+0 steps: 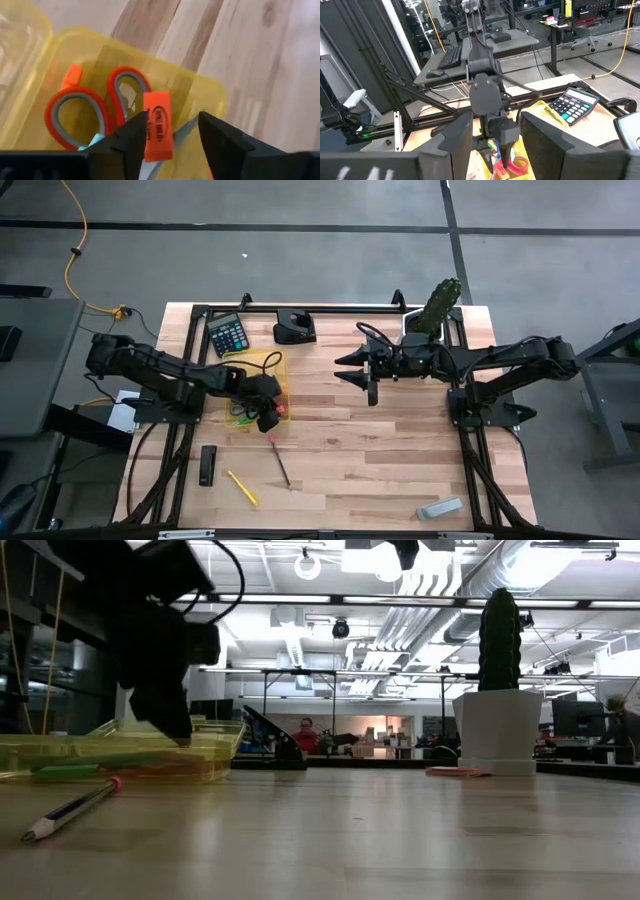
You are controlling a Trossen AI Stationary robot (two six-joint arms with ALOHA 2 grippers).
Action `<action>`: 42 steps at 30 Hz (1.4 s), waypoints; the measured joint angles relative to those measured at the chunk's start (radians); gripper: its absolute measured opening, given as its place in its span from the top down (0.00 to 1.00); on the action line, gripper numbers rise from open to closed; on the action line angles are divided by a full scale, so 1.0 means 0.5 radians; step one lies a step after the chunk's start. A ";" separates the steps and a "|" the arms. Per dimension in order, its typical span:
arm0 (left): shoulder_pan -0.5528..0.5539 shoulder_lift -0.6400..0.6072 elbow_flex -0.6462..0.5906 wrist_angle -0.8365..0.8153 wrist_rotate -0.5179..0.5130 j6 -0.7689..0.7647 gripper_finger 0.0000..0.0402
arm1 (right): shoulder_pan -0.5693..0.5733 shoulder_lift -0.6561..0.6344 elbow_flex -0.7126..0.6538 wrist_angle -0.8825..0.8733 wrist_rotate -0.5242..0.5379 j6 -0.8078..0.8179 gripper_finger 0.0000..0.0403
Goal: Pack school essentials
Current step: Put the pink sticky notes into the yellow supply box
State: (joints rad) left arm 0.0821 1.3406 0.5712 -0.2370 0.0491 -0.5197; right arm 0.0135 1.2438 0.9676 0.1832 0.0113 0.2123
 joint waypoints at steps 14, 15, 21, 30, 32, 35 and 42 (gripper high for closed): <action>0.193 -0.846 0.446 0.111 0.010 0.350 0.51 | 0.000 0.000 0.000 -0.010 0.000 0.000 0.61; 0.191 -0.915 0.445 0.213 -0.024 0.394 0.51 | 0.000 0.000 0.000 -0.006 0.000 0.000 0.61; 0.133 -1.158 0.443 0.709 -0.170 0.605 0.51 | 0.000 0.000 0.000 0.071 0.000 0.043 0.61; -0.041 -1.105 0.084 1.264 -0.220 0.454 0.51 | 0.001 0.000 0.000 0.146 0.000 0.028 0.61; -0.055 -1.086 0.066 1.303 -0.222 0.438 0.51 | 0.001 0.000 0.000 0.154 0.000 0.028 0.61; -0.071 -1.062 0.066 1.311 -0.221 0.464 0.51 | 0.001 0.000 0.000 0.154 0.000 0.024 0.61; -0.078 -1.050 0.066 1.307 -0.234 0.523 0.51 | 0.001 0.000 0.000 0.154 0.000 0.028 0.61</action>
State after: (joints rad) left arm 0.0429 0.8158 0.6044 0.4163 -0.0681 -0.2584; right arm 0.0139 1.2438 0.9676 0.2604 0.0113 0.2264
